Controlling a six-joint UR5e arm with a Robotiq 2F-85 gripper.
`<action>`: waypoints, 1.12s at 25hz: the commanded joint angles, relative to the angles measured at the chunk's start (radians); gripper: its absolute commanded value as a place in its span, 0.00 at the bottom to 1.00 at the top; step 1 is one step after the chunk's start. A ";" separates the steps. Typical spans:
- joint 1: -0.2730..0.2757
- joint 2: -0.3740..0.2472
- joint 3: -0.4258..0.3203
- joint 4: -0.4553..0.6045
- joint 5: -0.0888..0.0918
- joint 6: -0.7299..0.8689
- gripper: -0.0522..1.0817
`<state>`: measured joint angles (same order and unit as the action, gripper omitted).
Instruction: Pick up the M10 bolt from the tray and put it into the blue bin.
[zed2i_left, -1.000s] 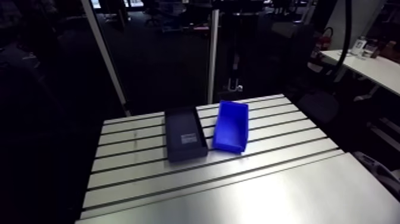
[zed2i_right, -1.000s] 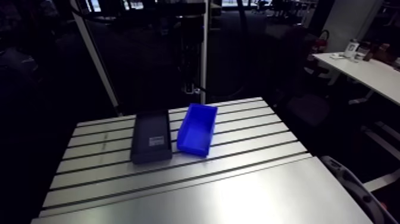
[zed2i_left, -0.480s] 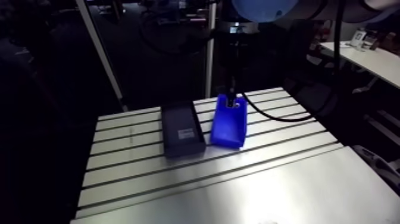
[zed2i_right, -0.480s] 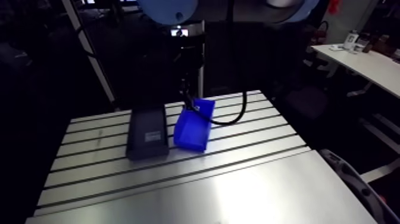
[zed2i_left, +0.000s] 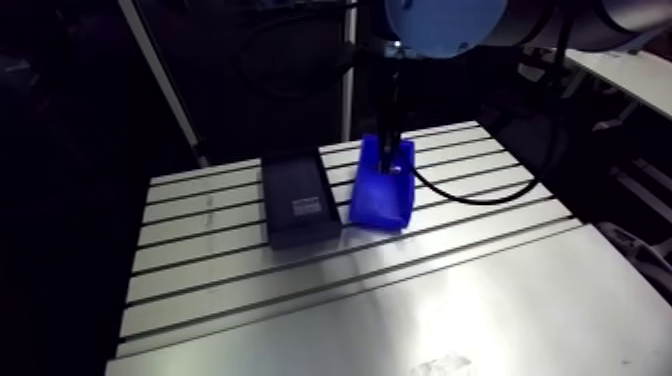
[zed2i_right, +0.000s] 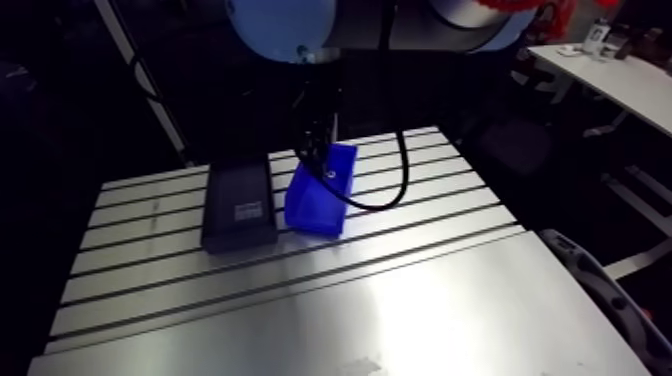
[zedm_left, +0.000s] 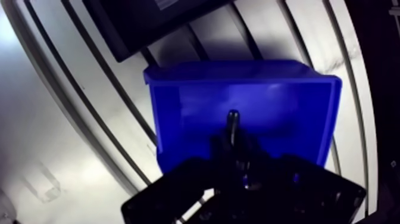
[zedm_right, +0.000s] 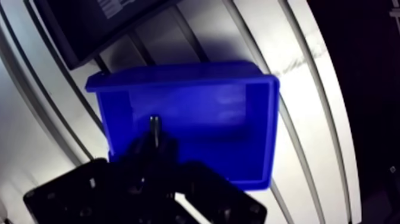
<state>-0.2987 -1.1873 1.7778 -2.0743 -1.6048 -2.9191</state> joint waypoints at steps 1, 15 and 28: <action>-0.007 0.050 0.005 -0.056 0.001 0.019 1.00; -0.007 0.105 0.012 -0.094 -0.004 0.039 0.99; -0.007 -0.061 -0.031 0.070 0.001 0.022 0.04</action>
<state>-0.3055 -1.1405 1.7830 -2.1399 -1.6051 -2.8915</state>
